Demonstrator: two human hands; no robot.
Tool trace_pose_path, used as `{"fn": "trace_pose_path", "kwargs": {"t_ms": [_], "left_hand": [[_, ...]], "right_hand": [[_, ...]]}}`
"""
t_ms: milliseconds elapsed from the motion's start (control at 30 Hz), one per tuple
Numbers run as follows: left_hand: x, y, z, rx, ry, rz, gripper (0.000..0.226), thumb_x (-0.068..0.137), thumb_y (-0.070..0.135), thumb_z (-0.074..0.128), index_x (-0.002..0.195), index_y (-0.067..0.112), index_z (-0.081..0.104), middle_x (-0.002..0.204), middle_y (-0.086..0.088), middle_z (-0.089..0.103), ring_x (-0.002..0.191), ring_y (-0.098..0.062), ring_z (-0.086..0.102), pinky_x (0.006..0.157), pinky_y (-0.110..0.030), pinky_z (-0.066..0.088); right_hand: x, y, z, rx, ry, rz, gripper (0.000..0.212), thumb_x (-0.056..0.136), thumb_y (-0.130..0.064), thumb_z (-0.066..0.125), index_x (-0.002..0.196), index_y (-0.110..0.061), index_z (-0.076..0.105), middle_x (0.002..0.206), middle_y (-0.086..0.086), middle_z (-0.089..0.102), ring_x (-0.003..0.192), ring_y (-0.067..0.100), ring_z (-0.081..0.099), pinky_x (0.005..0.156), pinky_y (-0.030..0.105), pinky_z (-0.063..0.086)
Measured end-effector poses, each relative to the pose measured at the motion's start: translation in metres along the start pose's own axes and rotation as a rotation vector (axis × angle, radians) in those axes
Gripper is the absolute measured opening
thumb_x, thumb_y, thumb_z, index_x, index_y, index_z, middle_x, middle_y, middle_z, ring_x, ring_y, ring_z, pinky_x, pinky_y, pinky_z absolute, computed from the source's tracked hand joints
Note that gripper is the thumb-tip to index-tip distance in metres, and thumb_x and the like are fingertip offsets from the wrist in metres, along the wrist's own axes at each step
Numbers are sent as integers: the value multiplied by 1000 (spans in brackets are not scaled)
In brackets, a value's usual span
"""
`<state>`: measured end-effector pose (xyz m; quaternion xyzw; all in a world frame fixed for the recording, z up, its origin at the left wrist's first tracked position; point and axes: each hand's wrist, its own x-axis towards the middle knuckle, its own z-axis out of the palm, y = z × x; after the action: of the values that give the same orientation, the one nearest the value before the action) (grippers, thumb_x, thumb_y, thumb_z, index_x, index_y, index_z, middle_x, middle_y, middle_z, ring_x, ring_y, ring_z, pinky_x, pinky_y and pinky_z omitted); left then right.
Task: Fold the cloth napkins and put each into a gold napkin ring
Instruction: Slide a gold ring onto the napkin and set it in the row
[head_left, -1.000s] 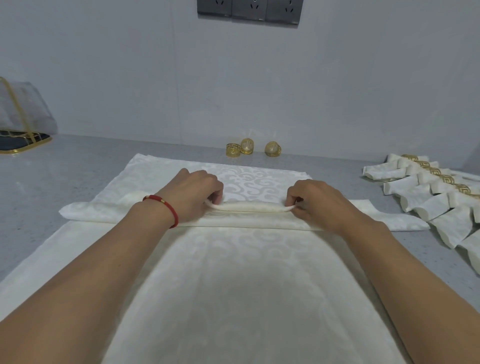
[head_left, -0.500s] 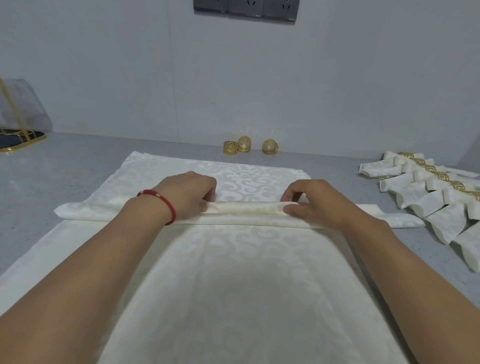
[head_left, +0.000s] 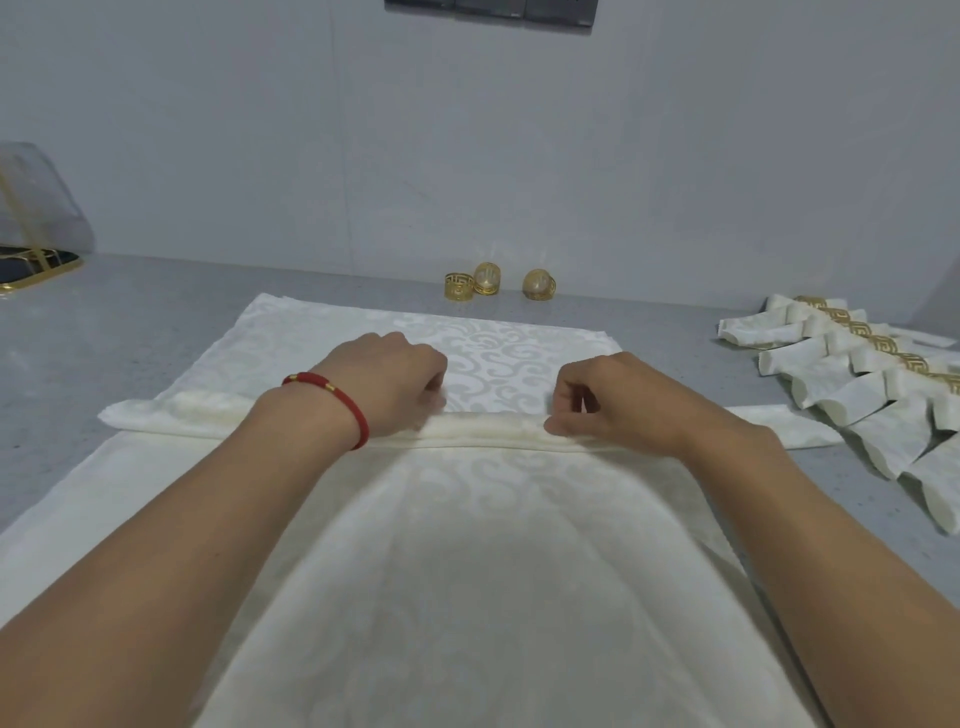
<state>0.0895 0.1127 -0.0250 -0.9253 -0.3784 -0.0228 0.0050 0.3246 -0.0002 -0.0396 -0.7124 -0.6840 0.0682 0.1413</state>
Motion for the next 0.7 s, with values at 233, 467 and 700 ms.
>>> {"fn": "trace_pose_path", "kwargs": {"t_ms": [233,467,700], "left_hand": [[-1,-7,4,-82,-45,23,19,83,48,69,76,31,63,84,10,57,84,-16,59,62,-27,40],[4,-12,5,-159,-216,47,18,89,44,67,83,32,56,85,12,58,76,-9,56,66,-27,42],[2,-8,-3,-142,-279,-20,16,89,49,64,89,34,61,94,13,61,83,-8,58,77,-29,45]], "right_hand": [[2,1,-2,43,-140,20,17,84,-37,81,92,-35,67,81,-9,64,67,3,54,66,21,40],[3,-32,9,-36,160,84,47,88,-74,52,108,-34,65,102,-12,52,101,10,52,95,38,37],[22,-33,65,-145,-104,213,96,84,-90,12,163,-34,5,171,6,-1,157,25,-15,121,64,-11]]}}
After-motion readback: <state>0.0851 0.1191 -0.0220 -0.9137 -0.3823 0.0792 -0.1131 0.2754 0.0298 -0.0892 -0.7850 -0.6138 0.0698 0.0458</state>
